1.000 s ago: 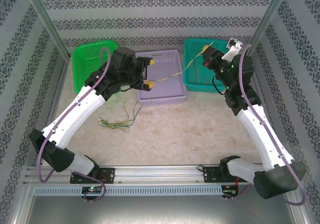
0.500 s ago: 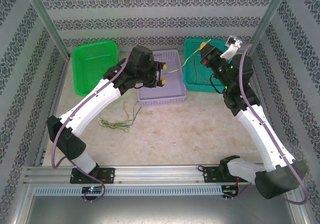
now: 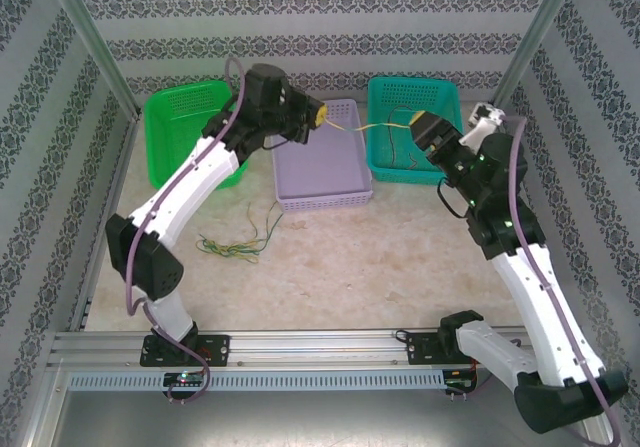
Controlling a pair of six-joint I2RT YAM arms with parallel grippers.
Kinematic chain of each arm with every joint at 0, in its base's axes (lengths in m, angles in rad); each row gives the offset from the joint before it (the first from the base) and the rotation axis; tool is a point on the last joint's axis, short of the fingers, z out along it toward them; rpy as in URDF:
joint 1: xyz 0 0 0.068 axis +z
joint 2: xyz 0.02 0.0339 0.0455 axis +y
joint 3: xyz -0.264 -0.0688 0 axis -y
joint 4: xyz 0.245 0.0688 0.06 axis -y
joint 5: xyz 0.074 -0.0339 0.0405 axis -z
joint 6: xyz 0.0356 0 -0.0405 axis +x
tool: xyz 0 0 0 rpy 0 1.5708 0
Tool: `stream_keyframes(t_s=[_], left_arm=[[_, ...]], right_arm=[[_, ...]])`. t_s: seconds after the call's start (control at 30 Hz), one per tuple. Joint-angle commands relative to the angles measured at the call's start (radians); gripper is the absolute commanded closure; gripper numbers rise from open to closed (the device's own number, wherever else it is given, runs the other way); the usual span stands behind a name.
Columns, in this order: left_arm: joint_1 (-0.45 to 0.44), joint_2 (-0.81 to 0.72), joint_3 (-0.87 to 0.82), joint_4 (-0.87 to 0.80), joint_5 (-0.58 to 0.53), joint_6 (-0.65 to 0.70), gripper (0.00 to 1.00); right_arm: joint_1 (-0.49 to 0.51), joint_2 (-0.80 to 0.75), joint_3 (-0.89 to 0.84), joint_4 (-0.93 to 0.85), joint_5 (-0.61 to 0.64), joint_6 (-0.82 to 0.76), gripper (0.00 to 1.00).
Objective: Untangle the cables
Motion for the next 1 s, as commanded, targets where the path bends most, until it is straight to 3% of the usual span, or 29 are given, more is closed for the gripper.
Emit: stream_keyframes(t_s=[0.0, 0.17, 0.47, 0.63, 0.87, 0.97], left_arm=[[0.053, 0.077, 0.024, 0.096, 0.160, 0.345, 1.00], [0.076, 0.165, -0.023, 0.292, 0.120, 0.543, 1.00], [0.099, 0.315, -0.090, 0.517, 0.177, 0.876, 1.00], [0.101, 0.317, -0.196, 0.564, 0.005, 1.045, 1.00], [0.101, 0.327, -0.248, 0.691, -0.146, 1.108, 1.00], [0.103, 0.344, -0.194, 0.685, -0.210, 1.115, 1.00]], right_arm=[[-0.052, -0.065, 0.020, -0.208, 0.045, 0.013, 0.37], [-0.062, -0.096, 0.038, -0.272, 0.045, -0.024, 0.37], [-0.064, -0.128, -0.001, -0.277, 0.009, -0.009, 0.38], [-0.064, -0.117, -0.013, -0.265, -0.026, -0.007, 0.38], [-0.064, -0.078, -0.007, -0.260, -0.066, -0.004, 0.38], [-0.064, -0.062, 0.001, -0.256, -0.082, 0.000, 0.38]])
